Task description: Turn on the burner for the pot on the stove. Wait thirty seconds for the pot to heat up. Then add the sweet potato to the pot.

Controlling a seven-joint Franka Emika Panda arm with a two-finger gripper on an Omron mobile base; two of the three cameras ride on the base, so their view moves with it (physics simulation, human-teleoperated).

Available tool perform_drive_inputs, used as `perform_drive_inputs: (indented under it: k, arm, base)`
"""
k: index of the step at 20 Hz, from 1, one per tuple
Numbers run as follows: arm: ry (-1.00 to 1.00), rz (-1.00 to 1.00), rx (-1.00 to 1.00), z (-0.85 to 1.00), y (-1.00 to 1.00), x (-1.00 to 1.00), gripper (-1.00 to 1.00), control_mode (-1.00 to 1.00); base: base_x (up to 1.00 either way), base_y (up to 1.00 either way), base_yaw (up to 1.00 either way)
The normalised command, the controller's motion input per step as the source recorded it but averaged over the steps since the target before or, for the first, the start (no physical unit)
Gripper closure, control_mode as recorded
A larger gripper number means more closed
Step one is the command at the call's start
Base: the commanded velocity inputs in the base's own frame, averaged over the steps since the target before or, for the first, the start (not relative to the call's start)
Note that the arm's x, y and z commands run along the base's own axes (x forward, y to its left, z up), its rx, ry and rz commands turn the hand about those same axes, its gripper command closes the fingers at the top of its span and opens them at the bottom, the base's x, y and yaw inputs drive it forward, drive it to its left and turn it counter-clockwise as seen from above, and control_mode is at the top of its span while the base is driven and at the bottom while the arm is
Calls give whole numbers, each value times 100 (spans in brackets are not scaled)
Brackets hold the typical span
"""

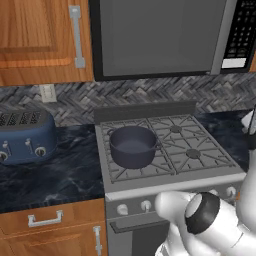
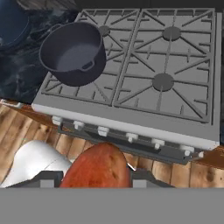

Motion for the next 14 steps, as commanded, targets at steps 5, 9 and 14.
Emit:
perform_drive_inputs:
  k: [5,9,14]
  arm:
    - [0,0,-15,11,100,-7,100,-100]
    - [0,0,-3,0,100,8,100,-100]
    - [1,0,0,0,100,27,100,-100]
  base:
    - [0,0,0]
    - [0,0,0]
    - [0,0,0]
